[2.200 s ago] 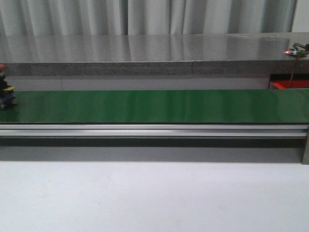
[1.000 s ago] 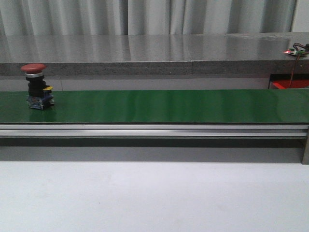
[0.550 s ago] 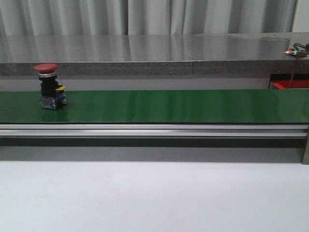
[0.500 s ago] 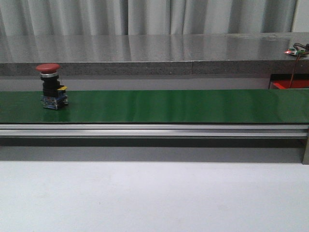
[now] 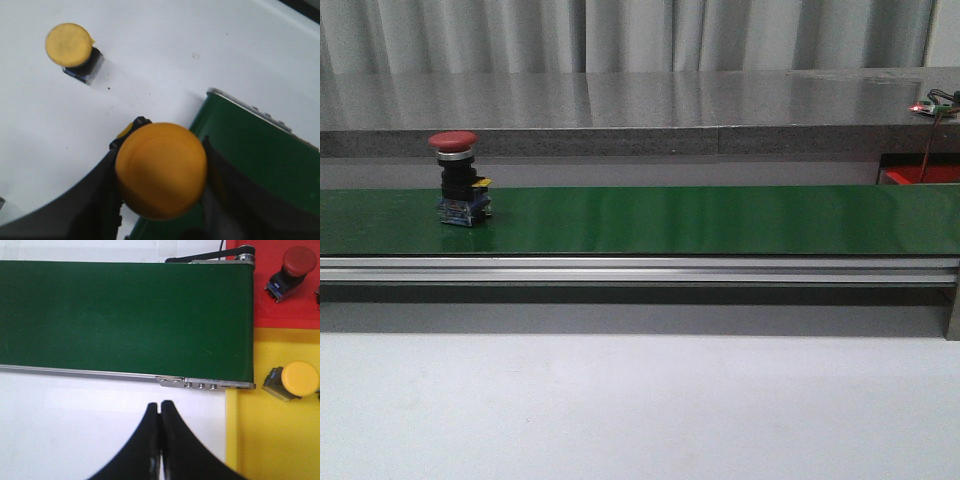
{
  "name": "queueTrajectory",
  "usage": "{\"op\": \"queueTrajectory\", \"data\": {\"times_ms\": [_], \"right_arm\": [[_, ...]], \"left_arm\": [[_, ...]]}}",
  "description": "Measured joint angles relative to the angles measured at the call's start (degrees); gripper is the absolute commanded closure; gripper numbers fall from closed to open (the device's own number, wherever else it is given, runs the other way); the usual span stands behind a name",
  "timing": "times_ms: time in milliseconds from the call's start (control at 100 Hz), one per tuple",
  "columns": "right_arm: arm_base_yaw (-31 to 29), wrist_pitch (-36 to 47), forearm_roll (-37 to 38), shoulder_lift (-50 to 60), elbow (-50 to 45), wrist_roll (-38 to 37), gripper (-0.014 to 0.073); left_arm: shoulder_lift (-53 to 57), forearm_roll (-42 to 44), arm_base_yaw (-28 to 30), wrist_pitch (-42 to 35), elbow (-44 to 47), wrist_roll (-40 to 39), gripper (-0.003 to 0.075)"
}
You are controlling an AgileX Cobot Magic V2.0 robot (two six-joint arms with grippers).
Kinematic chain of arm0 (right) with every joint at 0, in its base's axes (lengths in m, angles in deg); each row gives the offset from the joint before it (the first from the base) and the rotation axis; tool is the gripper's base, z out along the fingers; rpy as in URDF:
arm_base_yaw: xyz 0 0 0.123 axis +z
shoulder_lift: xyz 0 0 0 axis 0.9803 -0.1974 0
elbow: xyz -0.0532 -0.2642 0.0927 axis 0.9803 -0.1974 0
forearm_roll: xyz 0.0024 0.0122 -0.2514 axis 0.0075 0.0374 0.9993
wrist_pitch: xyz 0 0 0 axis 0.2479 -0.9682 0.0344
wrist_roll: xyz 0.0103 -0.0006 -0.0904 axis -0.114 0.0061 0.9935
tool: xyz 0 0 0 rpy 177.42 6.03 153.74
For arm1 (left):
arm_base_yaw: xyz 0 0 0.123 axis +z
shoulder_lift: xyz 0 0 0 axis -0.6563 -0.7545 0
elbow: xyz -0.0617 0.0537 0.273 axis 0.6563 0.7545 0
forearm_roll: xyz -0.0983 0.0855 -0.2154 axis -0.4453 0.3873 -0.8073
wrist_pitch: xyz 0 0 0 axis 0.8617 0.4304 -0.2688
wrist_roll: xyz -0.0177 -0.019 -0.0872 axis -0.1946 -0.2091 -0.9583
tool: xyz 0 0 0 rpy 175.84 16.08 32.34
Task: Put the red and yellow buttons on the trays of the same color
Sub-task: 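Carry the yellow button over the belt and lower it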
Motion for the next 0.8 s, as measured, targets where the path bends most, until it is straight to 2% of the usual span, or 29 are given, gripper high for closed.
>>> {"op": "queueTrajectory", "data": {"times_ms": [180, 450, 800], "right_arm": [[0.00, 0.00, 0.00, 0.00, 0.00, 0.00, 0.0667], [0.00, 0.00, 0.00, 0.00, 0.00, 0.00, 0.0667], [0.00, 0.00, 0.00, 0.00, 0.00, 0.00, 0.0667]], "left_arm": [[1.54, -0.67, -2.85, 3.21, 0.00, 2.40, 0.0582], [1.64, -1.53, -6.96, 4.08, 0.00, 4.72, 0.0582], [1.64, -2.22, -8.77, 4.12, 0.33, 5.46, 0.0582]]}}
